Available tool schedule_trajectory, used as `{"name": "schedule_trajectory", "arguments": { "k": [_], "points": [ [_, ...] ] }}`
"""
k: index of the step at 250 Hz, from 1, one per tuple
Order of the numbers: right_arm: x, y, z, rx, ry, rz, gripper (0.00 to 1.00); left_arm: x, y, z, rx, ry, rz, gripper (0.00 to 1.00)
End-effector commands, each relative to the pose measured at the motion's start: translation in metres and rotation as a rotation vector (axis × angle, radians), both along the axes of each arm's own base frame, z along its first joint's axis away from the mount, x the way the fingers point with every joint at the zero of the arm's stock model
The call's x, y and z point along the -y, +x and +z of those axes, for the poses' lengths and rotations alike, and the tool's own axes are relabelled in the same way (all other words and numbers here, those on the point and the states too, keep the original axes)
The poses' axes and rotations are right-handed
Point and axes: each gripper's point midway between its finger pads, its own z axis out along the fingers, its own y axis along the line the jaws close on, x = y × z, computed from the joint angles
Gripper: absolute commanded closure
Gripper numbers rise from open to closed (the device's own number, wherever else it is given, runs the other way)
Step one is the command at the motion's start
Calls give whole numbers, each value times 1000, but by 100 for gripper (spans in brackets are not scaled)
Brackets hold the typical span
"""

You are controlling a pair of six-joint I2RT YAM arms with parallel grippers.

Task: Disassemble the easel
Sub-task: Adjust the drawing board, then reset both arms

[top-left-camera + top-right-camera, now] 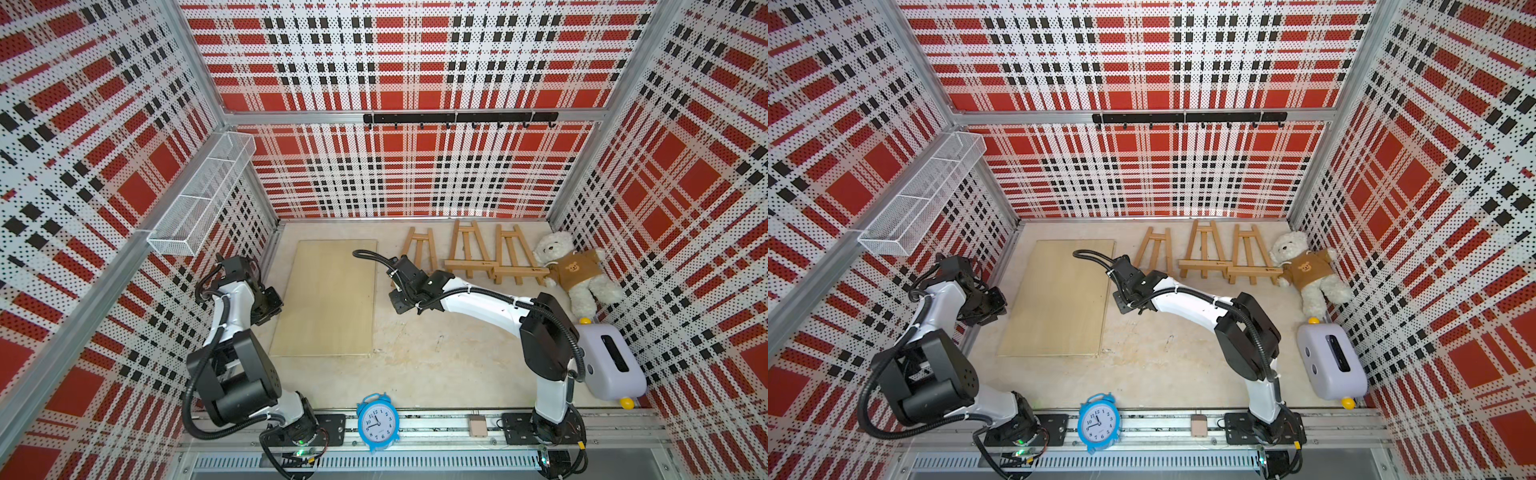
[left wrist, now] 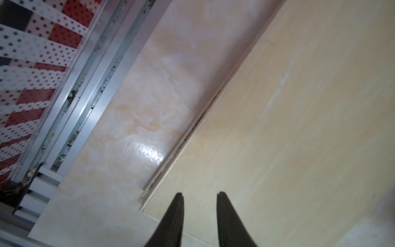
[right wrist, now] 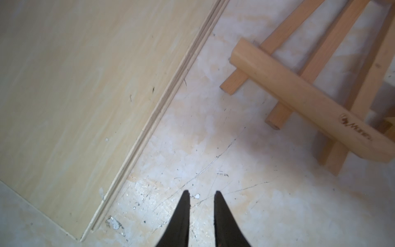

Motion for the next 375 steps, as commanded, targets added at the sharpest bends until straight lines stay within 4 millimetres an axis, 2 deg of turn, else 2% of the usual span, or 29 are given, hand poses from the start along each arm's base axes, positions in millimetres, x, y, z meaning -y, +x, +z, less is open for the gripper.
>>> {"name": "schedule_trajectory", "arguments": {
  "k": [1,26,75,102,128,153,170,195,229,259,286,295,298,300,303,316,333,368,375],
  "points": [
    [-3,-2,-1,-7,-7,26,77,-18,19,-1,22,32,19,69],
    [-1,-5,-3,-16,-19,35,77,-30,23,-14,-12,56,33,69],
    [1,-8,-8,-41,-25,40,77,-52,30,-21,-26,99,60,69],
    [2,-6,-12,-50,-54,21,80,-53,34,-23,-34,97,44,70],
    [8,2,7,24,-17,-28,81,-42,44,-9,31,134,9,70],
    [23,11,37,103,82,-68,78,-19,58,11,108,182,-65,69],
    [43,15,58,145,138,-103,72,-1,66,30,169,210,-105,69],
    [85,21,87,194,185,-186,62,24,73,69,291,258,-149,69],
    [154,19,128,305,250,-318,53,54,72,122,479,300,-196,67],
    [221,6,146,388,288,-450,43,80,65,146,625,293,-248,60],
    [281,-7,141,432,294,-602,32,98,58,149,736,313,-279,45],
    [297,-12,140,445,299,-643,31,100,56,147,760,325,-282,26],
    [301,-14,138,446,299,-653,30,101,55,146,766,328,-282,16],
    [303,-15,138,449,301,-658,30,102,55,146,771,329,-285,5],
    [307,-16,138,455,304,-666,30,103,54,145,776,332,-291,0],
    [321,-21,133,459,299,-695,27,106,52,142,807,350,-303,1],
    [329,-25,126,442,277,-704,24,104,49,138,856,381,-295,1],
    [329,-24,112,393,233,-699,22,92,41,125,963,464,-227,1],
    [329,-22,110,390,233,-698,22,91,39,117,977,475,-217,1]
  ]
}}
